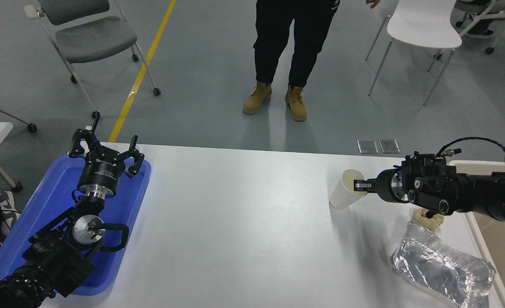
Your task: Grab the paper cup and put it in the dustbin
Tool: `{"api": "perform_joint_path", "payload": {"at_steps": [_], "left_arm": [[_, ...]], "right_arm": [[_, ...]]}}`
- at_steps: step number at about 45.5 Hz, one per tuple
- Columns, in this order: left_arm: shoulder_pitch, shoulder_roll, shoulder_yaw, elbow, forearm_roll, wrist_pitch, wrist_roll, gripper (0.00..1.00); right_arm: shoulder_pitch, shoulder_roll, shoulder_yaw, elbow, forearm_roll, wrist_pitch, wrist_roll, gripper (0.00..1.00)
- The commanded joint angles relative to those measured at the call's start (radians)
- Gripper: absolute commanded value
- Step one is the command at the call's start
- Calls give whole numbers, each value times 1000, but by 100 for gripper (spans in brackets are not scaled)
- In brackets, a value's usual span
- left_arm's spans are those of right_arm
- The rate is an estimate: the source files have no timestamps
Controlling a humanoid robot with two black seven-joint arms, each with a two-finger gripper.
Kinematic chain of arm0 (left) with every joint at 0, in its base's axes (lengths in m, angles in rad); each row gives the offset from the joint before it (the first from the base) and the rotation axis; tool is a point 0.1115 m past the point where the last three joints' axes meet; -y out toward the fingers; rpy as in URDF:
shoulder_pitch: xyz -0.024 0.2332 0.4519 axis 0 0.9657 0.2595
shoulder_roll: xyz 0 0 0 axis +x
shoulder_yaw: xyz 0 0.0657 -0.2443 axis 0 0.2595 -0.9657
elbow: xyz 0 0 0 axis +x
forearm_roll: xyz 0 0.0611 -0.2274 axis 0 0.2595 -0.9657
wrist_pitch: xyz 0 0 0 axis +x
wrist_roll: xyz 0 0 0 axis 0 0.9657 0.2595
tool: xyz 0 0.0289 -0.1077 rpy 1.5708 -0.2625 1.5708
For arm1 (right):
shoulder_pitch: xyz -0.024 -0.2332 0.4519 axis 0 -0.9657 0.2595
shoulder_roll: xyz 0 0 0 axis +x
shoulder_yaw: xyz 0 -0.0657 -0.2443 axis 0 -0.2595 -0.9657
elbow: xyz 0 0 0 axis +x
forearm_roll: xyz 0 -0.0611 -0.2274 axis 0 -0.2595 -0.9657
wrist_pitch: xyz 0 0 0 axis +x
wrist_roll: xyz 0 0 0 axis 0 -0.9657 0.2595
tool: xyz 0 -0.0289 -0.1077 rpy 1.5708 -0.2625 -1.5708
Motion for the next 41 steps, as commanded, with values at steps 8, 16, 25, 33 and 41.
{"api": "perform_joint_path", "payload": {"at_steps": [8,16,25,33,41], "left_arm": [[0,0,0,0,0,0,0,100],[0,0,0,0,0,0,0,100],[0,0,0,0,0,0,0,100],[0,1,0,0,0,0,0,100],[0,1,0,0,0,0,0,100]], "right_arm": [[316,-198,-11,289,-20,156,-9,0],[512,-270,-32,370,-72,322,-12,0],[715,-277,-112,392,-68,473,-11,0],[811,-299,-123,401,-66,555,-11,0],[862,-301,-143,401,-66,590,-11,0]]}}
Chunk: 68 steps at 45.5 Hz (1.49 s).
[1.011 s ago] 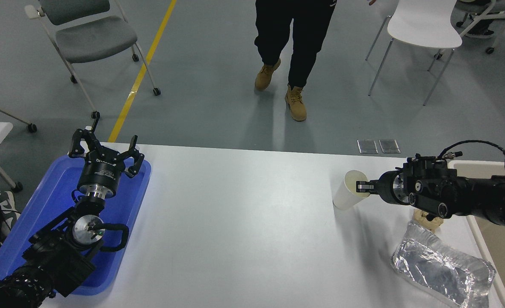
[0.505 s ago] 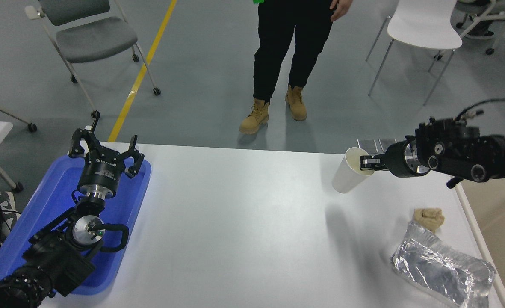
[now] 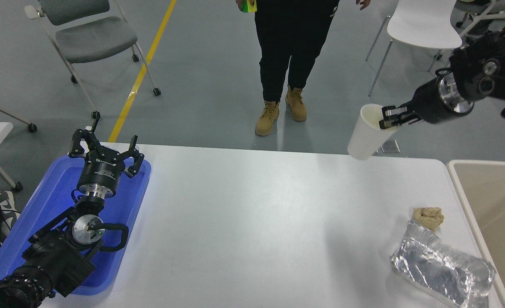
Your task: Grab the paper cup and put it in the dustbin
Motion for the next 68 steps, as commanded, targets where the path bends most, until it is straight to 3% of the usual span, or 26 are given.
{"api": "perform_joint_path", "payload": {"at_steps": [1,16,20,28,36,44,48,58,68], "left_arm": [[0,0,0,0,0,0,0,100],[0,0,0,0,0,0,0,100],[0,0,0,0,0,0,0,100],[0,0,0,0,0,0,0,100],[0,0,0,0,0,0,-2,100],[0,0,0,0,0,0,-2,100],[0,0,0,0,0,0,0,100],[0,0,0,0,0,0,-2,100],[0,0,0,0,0,0,-2,100]], "right_arm": [[118,-17,-33,15,-1,85,-1,0],[121,-60,-42,6,-12,77,-28,0],[109,-108,-60,-9,-24,74,-53,0],[37,-227,-100,-133,-55,72,-53,0],[-110,-327,-100,-342,-90,72,-14,0],[-323,-341,-83,-615,-82,57,108,0],[-440,-333,-59,-744,-67,40,148,0],[-699,-321,41,-890,31,-43,156,0],[-908,-253,52,-969,223,-133,142,0]]}}
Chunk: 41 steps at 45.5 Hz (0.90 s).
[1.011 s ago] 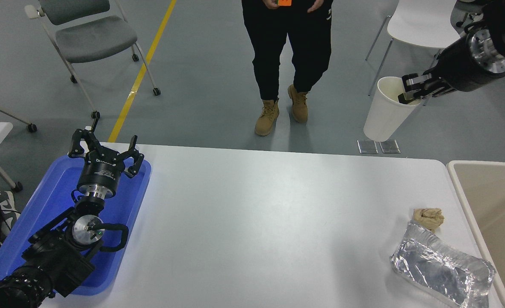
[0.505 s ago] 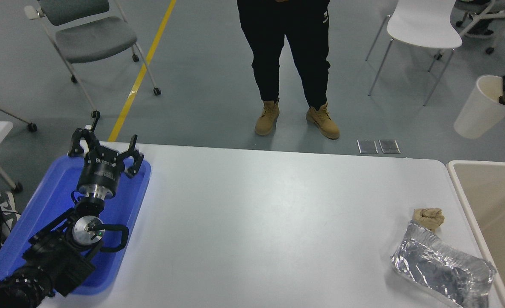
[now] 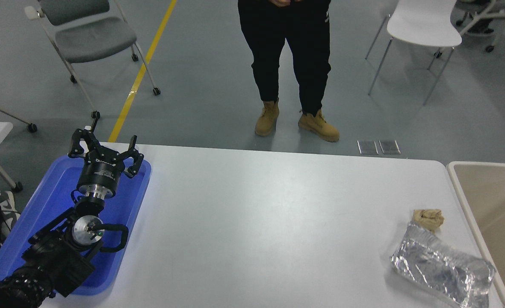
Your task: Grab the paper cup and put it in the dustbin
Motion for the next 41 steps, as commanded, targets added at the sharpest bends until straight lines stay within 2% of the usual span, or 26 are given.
{"api": "perform_joint_path", "payload": {"at_steps": [1,14,28,41], "left_arm": [[0,0,0,0,0,0,0,100],[0,0,0,0,0,0,0,100],[0,0,0,0,0,0,1,100],[0,0,0,0,0,0,0,100]], "right_arm": [[-266,59,33,-149,184,-98,5,0],[-495,171,51,-212,368,-254,-5,0],[-656,295,234,-213,382,-427,-100,0],[-737,376,346,-213,383,-520,-130,0]]}}
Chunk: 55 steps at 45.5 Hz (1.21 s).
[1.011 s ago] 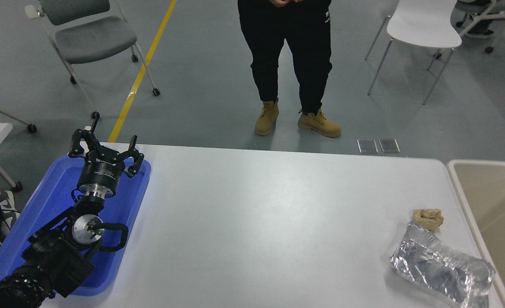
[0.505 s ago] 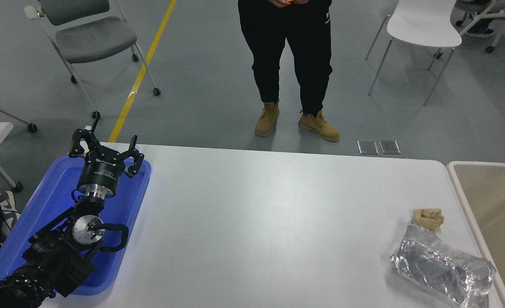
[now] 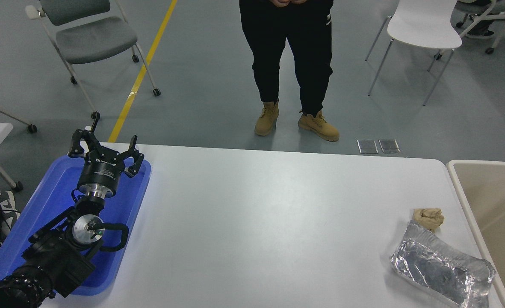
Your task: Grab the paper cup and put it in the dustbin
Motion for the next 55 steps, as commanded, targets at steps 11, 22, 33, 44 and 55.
{"api": "perform_joint_path", "payload": {"at_steps": [11,22,33,44,55], "left_arm": [[0,0,0,0,0,0,1,100],[0,0,0,0,0,0,0,100],[0,0,0,2,0,0,-2,100],[2,0,0,3,0,2,0,100],[2,0,0,3,-2,2,0,100]], "right_arm": [[-80,68,139,-5,27,-95,-30,74],[-52,59,156,-10,70,-87,-28,100],[15,54,223,0,82,-70,-19,100],[188,11,277,121,90,-18,-24,100],[421,-62,276,380,78,-15,-42,100]]}}
